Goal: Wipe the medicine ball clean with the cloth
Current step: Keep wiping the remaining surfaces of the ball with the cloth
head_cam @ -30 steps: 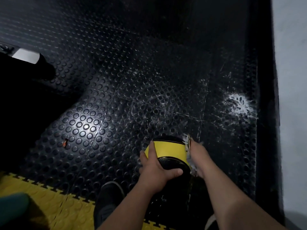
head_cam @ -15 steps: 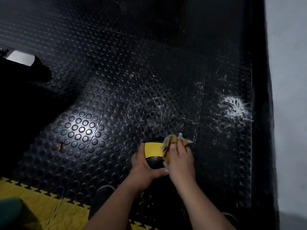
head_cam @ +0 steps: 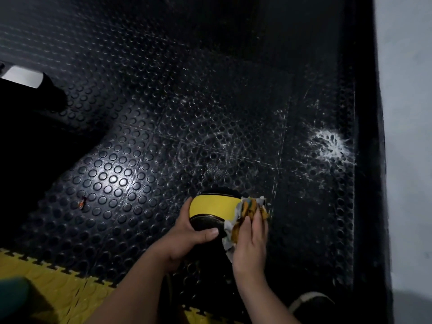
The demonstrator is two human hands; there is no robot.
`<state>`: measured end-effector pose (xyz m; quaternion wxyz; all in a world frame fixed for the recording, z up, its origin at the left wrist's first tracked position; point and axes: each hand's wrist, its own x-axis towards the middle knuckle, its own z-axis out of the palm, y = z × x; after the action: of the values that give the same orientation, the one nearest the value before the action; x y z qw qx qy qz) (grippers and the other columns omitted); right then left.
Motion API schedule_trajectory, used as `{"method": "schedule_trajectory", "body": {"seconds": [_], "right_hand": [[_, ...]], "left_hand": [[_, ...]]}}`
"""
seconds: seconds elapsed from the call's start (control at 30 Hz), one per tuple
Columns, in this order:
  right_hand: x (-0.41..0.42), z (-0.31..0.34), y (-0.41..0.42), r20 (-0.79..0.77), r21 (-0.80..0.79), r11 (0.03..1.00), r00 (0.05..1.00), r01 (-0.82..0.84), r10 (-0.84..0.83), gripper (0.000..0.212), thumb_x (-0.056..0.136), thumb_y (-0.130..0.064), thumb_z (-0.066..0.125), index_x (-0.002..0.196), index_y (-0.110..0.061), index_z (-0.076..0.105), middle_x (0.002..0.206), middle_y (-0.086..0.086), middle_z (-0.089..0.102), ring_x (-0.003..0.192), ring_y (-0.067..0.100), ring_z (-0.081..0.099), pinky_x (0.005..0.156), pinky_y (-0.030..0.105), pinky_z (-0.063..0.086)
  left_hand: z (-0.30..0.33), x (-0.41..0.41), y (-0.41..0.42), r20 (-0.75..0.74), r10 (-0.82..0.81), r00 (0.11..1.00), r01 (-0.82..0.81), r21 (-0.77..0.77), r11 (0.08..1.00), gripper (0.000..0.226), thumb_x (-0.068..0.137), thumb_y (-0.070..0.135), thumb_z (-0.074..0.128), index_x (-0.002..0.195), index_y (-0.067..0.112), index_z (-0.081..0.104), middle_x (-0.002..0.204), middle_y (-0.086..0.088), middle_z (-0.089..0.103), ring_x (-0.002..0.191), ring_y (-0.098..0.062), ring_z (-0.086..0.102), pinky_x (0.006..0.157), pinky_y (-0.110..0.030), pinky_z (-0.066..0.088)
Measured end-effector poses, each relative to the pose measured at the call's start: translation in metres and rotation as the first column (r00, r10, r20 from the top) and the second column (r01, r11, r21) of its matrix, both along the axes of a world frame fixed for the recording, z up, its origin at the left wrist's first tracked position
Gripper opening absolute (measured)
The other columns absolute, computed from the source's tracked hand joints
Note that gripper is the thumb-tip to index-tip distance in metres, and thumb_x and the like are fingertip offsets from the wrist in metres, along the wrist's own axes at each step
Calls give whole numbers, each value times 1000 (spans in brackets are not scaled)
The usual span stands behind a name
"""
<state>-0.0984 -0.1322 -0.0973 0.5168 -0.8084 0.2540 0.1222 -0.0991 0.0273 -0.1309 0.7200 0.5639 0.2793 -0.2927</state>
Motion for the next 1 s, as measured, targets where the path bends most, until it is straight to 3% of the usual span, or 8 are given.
{"method": "schedule_trajectory", "body": {"seconds": [0.1, 0.2, 0.27, 0.4, 0.57, 0.8, 0.93, 1.0], "right_hand": [[30, -18, -17, -201, 159, 945, 947, 285, -252, 39, 109, -39, 37, 136, -27, 62, 132, -1, 60, 114, 18, 58, 95, 30, 42], [50, -18, -24, -467, 291, 805, 811, 518, -353, 42, 106, -45, 42, 88, -19, 69, 84, 4, 65, 70, 18, 56, 65, 32, 46], [42, -19, -13, -369, 234, 875, 871, 425, -324, 40, 106, -48, 40, 112, -25, 71, 115, 8, 69, 99, 26, 64, 91, 41, 52], [4, 2, 17, -49, 47, 996, 996, 78, -76, 55, 107, -48, 34, 160, -33, 25, 163, -10, 18, 153, 17, 17, 124, 41, 20], [56, -22, -18, -411, 234, 859, 847, 455, -336, 46, 105, -53, 37, 124, -24, 68, 118, 11, 71, 93, 23, 66, 80, 34, 53], [7, -1, 16, -121, 170, 957, 969, 236, -217, 56, 106, -52, 35, 159, -37, 25, 156, -2, 31, 143, 21, 36, 116, 41, 32], [51, -34, -26, -489, 291, 848, 831, 442, -265, 47, 92, -63, 52, 88, -20, 71, 83, 6, 64, 62, 19, 54, 59, 29, 46], [62, -41, -42, -582, 412, 791, 799, 452, -152, 47, 87, -62, 66, 83, -16, 75, 88, 11, 70, 73, 28, 64, 74, 38, 57]], "left_hand": [[-1, 4, -1, -30, 12, 999, -14, -45, 999, 138, 41, 36, 103, 148, 61, 20, 142, -11, 51, 121, -35, 62, 97, -56, 55], [0, 3, 3, -45, 18, 999, -21, -70, 997, 140, 38, 38, 105, 147, 63, 19, 143, -11, 49, 122, -37, 60, 96, -57, 54], [-2, 3, 5, -50, 46, 998, -50, -84, 995, 143, 35, 42, 105, 148, 61, 20, 141, -10, 53, 121, -35, 62, 97, -58, 54], [-6, 1, 4, -63, 121, 991, -127, -92, 988, 126, 43, 44, 103, 142, 62, 29, 140, -8, 59, 119, -34, 65, 95, -61, 53], [-7, -1, -14, -33, 143, 989, -143, 9, 990, 121, 46, 49, 102, 137, 71, 26, 152, -9, 42, 126, -36, 58, 96, -58, 54], [4, 2, -4, -31, 154, 988, -156, -95, 983, 114, 57, 31, 100, 144, 53, 28, 132, -9, 61, 115, -33, 67, 87, -51, 59], [5, -2, -7, -50, 135, 990, -137, -59, 989, 115, 61, 27, 96, 145, 58, 23, 137, -6, 57, 119, -33, 64, 96, -56, 55], [8, -3, -1, -66, 111, 992, -117, -96, 988, 117, 57, 31, 97, 144, 62, 25, 138, -6, 57, 119, -34, 64, 94, -58, 55]]}}
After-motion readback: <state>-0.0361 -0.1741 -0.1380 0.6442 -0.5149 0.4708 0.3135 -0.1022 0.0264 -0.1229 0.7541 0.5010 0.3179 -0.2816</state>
